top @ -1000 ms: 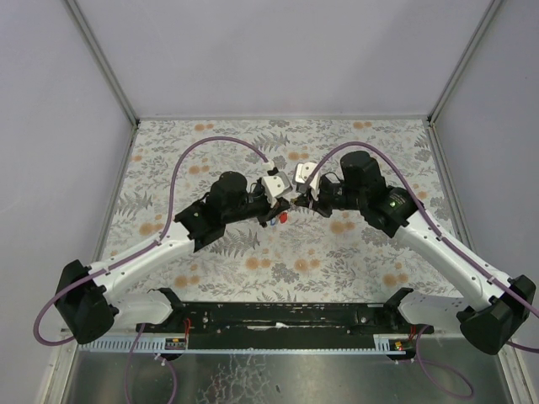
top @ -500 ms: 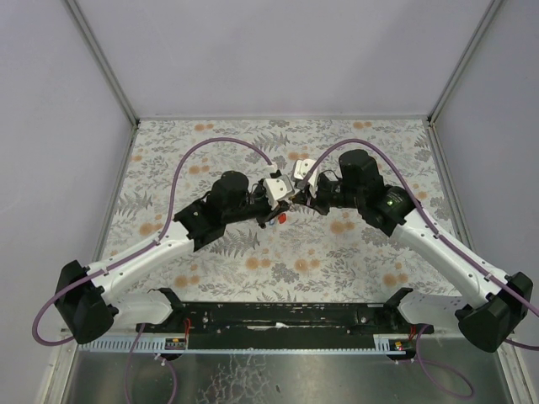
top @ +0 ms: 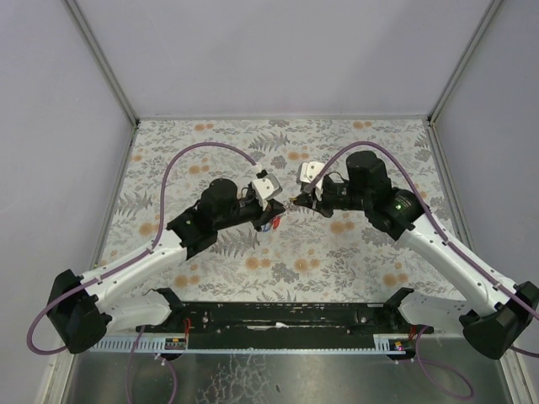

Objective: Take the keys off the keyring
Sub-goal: Remove the key from the keyring.

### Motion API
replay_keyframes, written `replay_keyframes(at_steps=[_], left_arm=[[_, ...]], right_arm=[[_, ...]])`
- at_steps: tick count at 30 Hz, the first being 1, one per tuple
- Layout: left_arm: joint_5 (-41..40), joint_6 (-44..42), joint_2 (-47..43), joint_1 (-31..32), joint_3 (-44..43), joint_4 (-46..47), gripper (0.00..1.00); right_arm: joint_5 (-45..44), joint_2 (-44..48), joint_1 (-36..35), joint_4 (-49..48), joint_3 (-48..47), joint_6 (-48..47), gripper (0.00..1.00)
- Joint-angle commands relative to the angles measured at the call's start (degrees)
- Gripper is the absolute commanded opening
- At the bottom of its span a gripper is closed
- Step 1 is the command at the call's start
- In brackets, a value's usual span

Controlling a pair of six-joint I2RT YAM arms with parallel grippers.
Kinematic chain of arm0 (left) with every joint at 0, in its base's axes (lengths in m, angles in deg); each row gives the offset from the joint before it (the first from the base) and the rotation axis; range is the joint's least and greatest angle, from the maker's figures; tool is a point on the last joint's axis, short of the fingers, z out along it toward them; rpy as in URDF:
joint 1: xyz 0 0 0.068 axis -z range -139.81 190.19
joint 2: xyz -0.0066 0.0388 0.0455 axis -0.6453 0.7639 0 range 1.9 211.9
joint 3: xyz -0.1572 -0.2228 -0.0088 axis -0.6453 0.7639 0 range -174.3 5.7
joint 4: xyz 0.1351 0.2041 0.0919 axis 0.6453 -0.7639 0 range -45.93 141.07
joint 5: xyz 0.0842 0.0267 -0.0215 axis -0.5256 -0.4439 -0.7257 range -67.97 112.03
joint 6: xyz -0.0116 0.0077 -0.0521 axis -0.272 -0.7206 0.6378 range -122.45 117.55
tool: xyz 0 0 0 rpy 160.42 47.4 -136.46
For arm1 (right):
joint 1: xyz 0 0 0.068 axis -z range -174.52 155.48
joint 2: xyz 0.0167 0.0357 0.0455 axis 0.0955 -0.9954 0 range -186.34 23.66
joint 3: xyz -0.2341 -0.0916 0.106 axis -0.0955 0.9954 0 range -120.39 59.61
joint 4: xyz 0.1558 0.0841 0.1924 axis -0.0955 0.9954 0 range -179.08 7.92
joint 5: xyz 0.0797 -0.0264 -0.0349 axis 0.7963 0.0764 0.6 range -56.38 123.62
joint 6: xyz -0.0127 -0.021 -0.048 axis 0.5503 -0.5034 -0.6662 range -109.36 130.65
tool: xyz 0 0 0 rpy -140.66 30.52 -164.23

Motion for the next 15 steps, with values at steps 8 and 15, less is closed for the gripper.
replay_keyframes(at_steps=[8, 15], left_arm=[[4.53, 9.68, -1.67, -0.95, 3.57, 14.62, 0.0], [7.5, 12.34, -1.9, -1.16, 5.63, 18.93, 0.1]], right_arm=[[8.0, 3.99, 0.42, 0.09, -1.06, -3.74, 0.0], [6.42, 5.04, 0.42, 0.52, -0.56, -4.98, 0.0]])
